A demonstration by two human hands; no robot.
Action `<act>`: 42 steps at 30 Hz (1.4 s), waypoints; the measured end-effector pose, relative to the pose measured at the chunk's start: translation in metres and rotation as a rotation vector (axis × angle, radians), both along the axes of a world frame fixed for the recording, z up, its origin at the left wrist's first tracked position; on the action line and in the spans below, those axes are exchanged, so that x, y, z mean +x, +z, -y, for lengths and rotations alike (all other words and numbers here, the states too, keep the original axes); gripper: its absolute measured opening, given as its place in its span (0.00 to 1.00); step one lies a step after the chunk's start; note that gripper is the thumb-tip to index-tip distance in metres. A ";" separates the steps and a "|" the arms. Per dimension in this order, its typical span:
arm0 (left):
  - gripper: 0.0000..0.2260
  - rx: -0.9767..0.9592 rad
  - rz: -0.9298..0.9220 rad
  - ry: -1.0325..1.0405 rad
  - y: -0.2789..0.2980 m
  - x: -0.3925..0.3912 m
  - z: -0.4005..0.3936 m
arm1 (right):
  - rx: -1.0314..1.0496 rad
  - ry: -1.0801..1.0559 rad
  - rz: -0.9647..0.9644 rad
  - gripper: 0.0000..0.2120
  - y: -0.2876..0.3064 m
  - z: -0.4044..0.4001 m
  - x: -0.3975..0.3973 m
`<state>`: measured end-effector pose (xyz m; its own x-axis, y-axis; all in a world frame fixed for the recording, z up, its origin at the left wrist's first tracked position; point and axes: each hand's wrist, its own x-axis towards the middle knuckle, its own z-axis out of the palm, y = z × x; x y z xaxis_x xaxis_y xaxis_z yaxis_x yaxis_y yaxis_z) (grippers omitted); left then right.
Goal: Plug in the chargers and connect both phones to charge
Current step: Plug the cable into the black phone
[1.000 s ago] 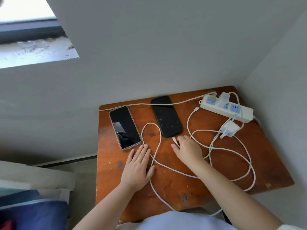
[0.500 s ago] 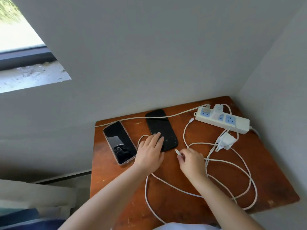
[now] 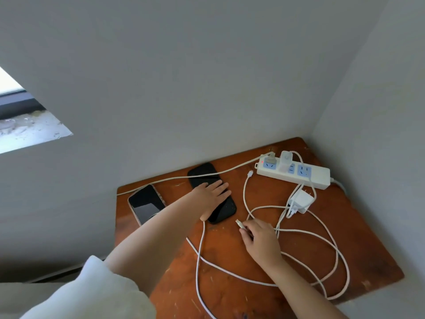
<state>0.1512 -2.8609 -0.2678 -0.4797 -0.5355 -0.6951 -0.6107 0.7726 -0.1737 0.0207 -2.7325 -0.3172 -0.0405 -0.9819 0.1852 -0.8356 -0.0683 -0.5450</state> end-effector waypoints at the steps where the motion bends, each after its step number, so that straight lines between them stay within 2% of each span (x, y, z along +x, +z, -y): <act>1: 0.45 -0.006 0.019 -0.012 -0.001 -0.001 -0.002 | -0.009 0.000 -0.009 0.09 0.000 -0.001 0.000; 4: 0.45 -0.037 0.039 -0.075 0.000 -0.002 -0.001 | -0.024 0.002 -0.023 0.10 0.000 -0.001 0.003; 12: 0.44 -0.056 -0.006 -0.410 0.005 -0.003 0.013 | -0.059 -0.002 -0.079 0.10 -0.004 -0.002 0.003; 15: 0.45 -0.032 -0.037 -0.427 0.002 -0.001 0.016 | -0.066 -0.001 -0.083 0.09 -0.003 -0.001 0.003; 23: 0.44 0.000 -0.165 -0.349 -0.003 0.015 0.014 | -0.050 0.004 -0.059 0.10 -0.006 -0.003 0.001; 32: 0.44 -0.014 -0.344 -0.075 -0.004 0.042 0.005 | 0.003 0.026 -0.023 0.10 0.002 -0.002 0.003; 36: 0.46 -0.048 -0.447 0.060 0.004 0.044 0.002 | -0.013 0.042 0.036 0.09 0.029 0.008 0.002; 42: 0.46 -0.087 -0.689 0.234 0.019 0.047 -0.017 | -0.127 0.115 -0.202 0.09 0.094 0.025 -0.005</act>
<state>0.1980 -2.8439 -0.2488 -0.6590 -0.7171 -0.2269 -0.7508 0.6094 0.2549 0.0153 -2.7578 -0.2229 0.1203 -0.9462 0.3004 -0.9093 -0.2264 -0.3492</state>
